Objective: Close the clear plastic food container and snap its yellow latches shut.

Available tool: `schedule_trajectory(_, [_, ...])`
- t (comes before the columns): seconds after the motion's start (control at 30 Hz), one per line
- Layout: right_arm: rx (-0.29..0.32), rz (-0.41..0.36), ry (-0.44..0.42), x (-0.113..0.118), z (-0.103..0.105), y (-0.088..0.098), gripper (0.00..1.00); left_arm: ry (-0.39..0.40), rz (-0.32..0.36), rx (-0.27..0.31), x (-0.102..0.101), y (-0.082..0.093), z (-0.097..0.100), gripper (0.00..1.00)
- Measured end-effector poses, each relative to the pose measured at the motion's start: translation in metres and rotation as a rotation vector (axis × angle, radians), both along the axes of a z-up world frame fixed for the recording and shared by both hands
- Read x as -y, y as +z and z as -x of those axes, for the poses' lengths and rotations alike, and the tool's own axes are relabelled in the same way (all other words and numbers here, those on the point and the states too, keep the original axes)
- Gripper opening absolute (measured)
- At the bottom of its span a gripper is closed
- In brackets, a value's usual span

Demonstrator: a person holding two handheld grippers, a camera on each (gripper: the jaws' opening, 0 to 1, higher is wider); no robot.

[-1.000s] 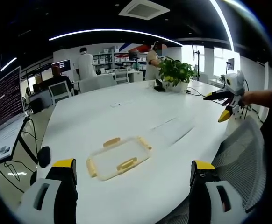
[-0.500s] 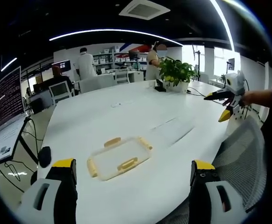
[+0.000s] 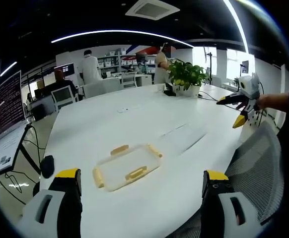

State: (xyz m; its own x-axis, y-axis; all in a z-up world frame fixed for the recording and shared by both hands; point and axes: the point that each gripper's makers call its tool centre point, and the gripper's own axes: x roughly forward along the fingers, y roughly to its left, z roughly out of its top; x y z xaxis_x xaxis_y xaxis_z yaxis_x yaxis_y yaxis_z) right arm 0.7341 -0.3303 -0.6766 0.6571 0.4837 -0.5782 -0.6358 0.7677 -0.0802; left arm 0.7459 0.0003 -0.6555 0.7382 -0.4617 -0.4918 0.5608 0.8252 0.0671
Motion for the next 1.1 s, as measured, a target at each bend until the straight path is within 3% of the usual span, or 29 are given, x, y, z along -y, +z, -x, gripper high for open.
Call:
schedule_trajectory(0.8, [-0.015,0.003,0.091,-0.019,-0.018,0.014,1.00,-0.054,0.023,-0.017,-0.017,0.007,-0.017,0.99])
schedule_trajectory(1.1, [-0.017,0.019,0.141,-0.029,-0.026,0.017,1.00,-0.074,0.001,-0.021,-0.022,0.006,-0.025,0.99])
